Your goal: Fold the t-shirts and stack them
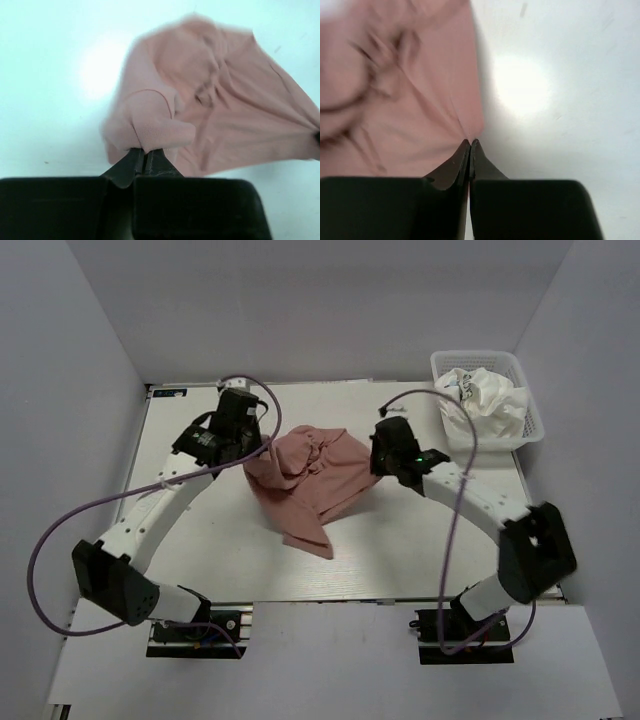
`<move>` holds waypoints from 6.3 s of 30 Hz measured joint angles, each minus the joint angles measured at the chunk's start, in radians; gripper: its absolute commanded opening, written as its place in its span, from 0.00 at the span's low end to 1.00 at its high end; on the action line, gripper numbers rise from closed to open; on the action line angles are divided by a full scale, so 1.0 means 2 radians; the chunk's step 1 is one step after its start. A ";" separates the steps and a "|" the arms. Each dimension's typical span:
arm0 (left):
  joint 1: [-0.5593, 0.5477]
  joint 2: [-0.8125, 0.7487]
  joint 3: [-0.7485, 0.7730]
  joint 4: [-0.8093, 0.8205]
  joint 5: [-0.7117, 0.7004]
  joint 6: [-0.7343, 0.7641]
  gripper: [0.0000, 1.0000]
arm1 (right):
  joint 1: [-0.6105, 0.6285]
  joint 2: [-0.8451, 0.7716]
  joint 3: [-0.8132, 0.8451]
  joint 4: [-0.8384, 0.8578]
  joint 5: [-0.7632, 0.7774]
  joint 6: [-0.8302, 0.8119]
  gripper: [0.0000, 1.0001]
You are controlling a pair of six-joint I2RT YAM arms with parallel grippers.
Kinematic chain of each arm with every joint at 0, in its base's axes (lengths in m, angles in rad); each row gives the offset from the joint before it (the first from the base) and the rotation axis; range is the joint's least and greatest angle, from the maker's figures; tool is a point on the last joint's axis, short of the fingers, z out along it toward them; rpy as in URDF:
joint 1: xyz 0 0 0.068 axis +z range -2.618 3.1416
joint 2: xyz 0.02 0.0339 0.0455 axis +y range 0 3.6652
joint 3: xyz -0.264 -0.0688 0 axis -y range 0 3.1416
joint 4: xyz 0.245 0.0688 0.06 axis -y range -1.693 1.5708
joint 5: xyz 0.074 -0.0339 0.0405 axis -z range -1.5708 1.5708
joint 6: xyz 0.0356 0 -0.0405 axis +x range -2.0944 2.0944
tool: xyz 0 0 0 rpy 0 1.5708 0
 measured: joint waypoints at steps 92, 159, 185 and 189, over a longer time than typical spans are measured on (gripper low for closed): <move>0.101 0.090 -0.270 0.173 0.002 -0.064 0.00 | 0.232 -0.116 -0.167 -0.065 -0.047 -0.010 0.90; 0.095 -0.201 0.413 0.100 0.056 -0.027 0.00 | 0.245 -0.332 0.398 -0.167 -0.019 -0.311 0.00; 0.153 0.482 0.433 0.170 0.039 -0.024 1.00 | -0.110 0.256 0.343 0.068 0.125 -0.225 0.90; 0.157 0.440 0.358 0.189 0.063 -0.004 1.00 | -0.112 0.256 0.341 0.024 0.093 -0.211 0.90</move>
